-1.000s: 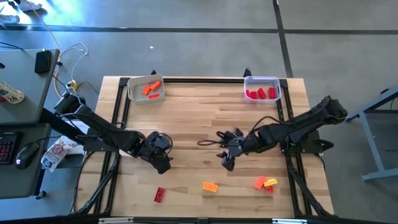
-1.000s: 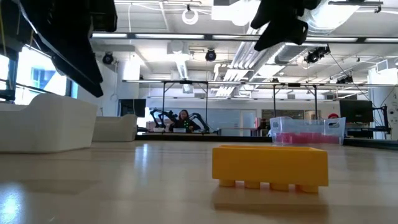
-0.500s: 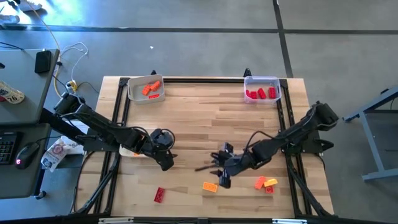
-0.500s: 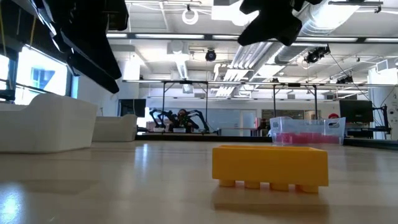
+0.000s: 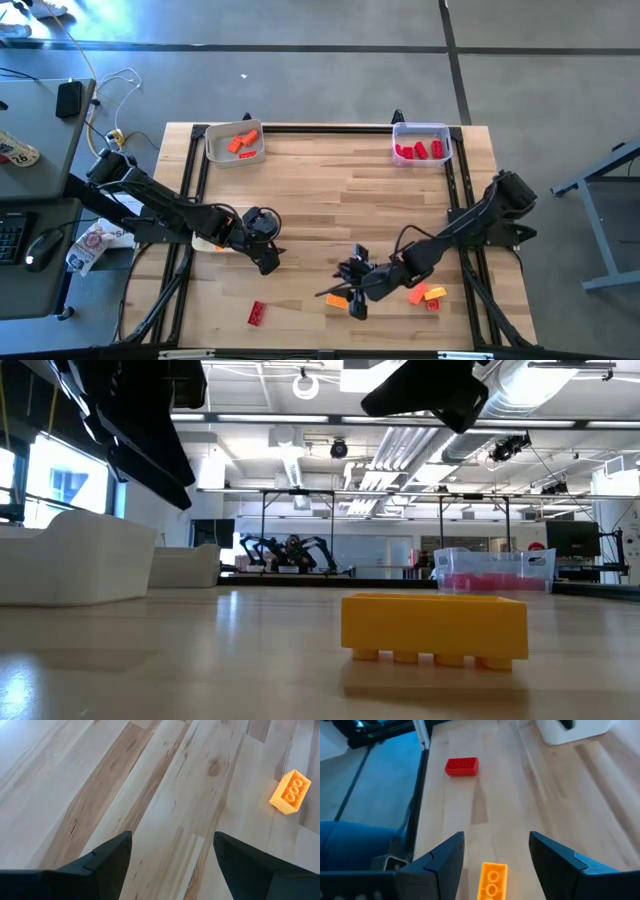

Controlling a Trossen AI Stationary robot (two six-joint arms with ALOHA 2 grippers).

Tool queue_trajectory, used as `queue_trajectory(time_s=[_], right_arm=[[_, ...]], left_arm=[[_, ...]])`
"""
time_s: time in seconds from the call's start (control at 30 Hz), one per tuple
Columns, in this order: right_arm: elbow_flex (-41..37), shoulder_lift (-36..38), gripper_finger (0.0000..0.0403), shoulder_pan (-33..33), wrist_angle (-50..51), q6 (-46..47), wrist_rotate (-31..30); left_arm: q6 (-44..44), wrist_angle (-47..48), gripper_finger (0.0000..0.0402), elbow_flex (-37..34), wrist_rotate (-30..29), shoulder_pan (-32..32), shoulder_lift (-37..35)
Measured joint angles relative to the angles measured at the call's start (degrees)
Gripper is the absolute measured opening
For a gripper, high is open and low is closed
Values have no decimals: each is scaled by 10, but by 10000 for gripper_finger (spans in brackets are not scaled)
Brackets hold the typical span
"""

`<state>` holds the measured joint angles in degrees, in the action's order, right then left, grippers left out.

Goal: Sort & place blocks by color
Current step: Put the yellow game piece into the white bin

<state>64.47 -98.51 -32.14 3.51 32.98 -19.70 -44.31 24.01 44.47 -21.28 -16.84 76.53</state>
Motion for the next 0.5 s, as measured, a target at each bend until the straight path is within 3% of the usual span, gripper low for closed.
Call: queue_trajectory(time_s=[0.5], right_arm=[[0, -78, 209, -43, -25, 7, 2]], left_arm=[[-5, -19, 268, 0, -5, 0, 0]])
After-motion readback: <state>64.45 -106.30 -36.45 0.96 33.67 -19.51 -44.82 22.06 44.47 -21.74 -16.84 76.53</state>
